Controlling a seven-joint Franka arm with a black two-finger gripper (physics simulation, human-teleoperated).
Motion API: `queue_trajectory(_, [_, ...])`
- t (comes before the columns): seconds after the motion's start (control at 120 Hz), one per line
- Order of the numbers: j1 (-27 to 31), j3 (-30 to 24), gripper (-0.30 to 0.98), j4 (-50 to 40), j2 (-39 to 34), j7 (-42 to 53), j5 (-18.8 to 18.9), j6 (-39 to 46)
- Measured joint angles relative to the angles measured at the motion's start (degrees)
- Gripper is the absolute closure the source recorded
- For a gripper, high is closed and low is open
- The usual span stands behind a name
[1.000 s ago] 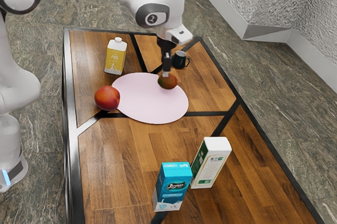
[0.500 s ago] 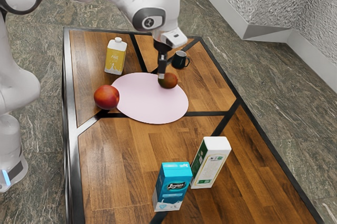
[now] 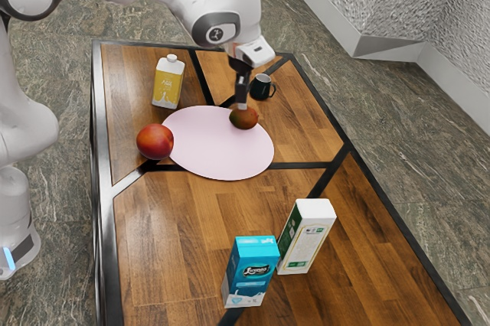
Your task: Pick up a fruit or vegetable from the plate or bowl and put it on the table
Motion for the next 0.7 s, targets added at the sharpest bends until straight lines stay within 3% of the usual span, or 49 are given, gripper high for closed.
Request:
queue_trajectory(0.375, [0.0, 0.1, 0.00, -0.5, 0.9, 0.9, -1.3, 6.9])
queue_trajectory(0.508, [0.5, 0.2, 0.00, 2.8, -0.1, 0.7, -2.3, 0.2])
queue_trajectory(0.7, [-1.2, -0.5, 0.00, 4.5, -6.4, -6.0, 4.8, -10.6])
